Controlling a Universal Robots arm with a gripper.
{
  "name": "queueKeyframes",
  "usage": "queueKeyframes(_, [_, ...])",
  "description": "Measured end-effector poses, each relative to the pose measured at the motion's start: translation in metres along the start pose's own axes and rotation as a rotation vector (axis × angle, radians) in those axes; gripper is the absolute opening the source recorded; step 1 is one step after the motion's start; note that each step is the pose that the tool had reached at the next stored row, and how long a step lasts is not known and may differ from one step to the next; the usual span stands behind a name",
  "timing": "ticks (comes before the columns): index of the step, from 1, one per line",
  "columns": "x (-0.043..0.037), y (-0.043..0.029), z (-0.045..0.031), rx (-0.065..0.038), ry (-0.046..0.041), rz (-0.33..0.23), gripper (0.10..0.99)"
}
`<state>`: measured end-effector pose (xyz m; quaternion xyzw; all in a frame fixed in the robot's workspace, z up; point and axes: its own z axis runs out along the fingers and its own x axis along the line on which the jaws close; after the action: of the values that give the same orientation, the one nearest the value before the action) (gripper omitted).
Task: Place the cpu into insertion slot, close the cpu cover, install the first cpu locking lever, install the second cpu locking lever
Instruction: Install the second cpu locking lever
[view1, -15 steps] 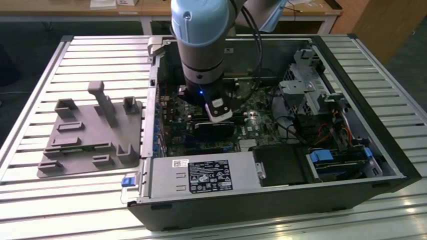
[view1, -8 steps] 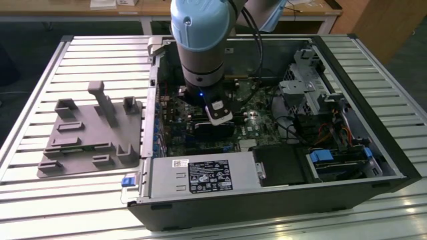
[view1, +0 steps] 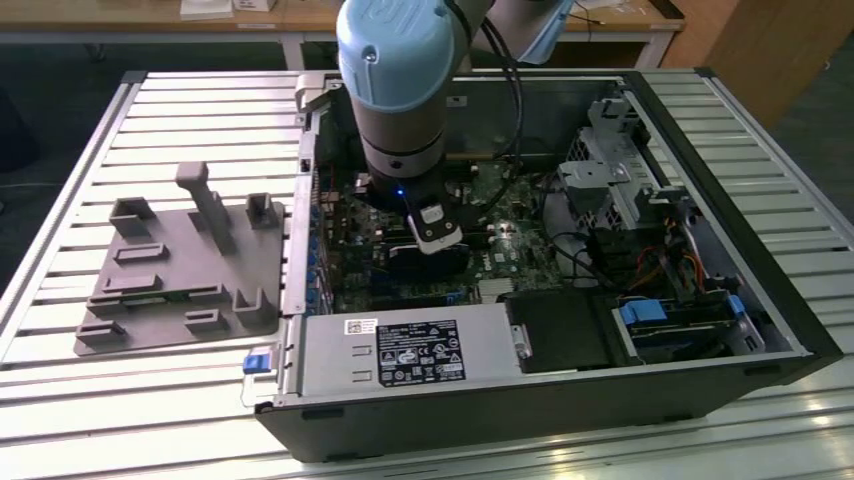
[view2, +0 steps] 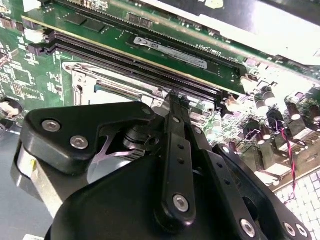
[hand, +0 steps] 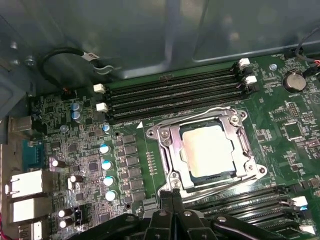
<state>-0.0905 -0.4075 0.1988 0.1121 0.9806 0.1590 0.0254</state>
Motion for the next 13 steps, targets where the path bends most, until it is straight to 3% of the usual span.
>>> queueKeyframes(13, [0.0023,-0.0022,0.0057,-0.021,0.0033,0.002,0.102])
